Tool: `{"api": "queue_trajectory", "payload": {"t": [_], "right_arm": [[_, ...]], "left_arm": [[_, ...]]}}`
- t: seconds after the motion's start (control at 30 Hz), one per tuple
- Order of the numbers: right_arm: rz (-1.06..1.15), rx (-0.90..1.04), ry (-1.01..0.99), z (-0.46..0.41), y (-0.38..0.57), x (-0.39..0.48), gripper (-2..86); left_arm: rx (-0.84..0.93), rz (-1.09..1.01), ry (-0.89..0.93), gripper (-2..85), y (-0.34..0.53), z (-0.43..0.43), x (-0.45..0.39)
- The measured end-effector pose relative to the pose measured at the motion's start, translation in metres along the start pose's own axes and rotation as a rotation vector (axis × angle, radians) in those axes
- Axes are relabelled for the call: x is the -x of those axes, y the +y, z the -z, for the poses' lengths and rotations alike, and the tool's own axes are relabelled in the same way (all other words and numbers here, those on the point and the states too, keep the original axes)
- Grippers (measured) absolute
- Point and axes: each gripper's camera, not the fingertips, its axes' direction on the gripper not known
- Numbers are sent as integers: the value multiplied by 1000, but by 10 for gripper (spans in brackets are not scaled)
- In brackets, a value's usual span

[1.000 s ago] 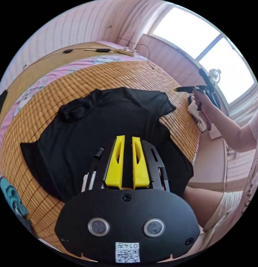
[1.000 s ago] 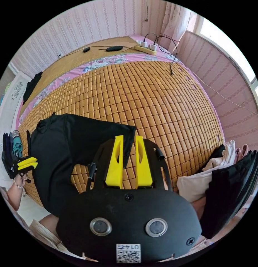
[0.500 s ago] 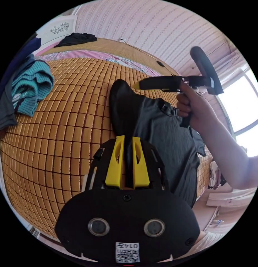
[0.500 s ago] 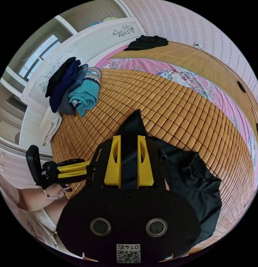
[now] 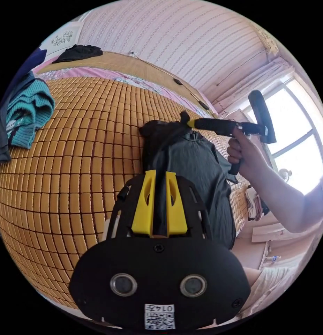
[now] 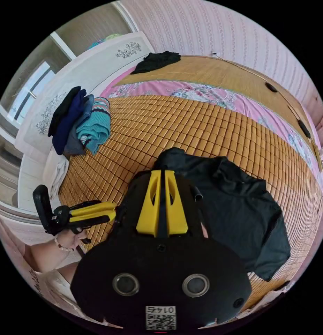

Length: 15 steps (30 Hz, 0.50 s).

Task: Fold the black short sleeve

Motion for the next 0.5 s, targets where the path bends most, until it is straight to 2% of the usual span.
{"api": "queue_trajectory", "payload": {"t": [0.07,0.17,0.5], "right_arm": [[-79,71,32,-2,34,-30,36],[-186,134,-44,-12,67,-69,73],[-305,31,-17,-40,74,-112,84]], "left_arm": [[36,-99,-14,49,3,3,-15],[104,-209,-77,44,-2,-5,-34],[180,-263,-88,63,-73,-66,-78]]}}
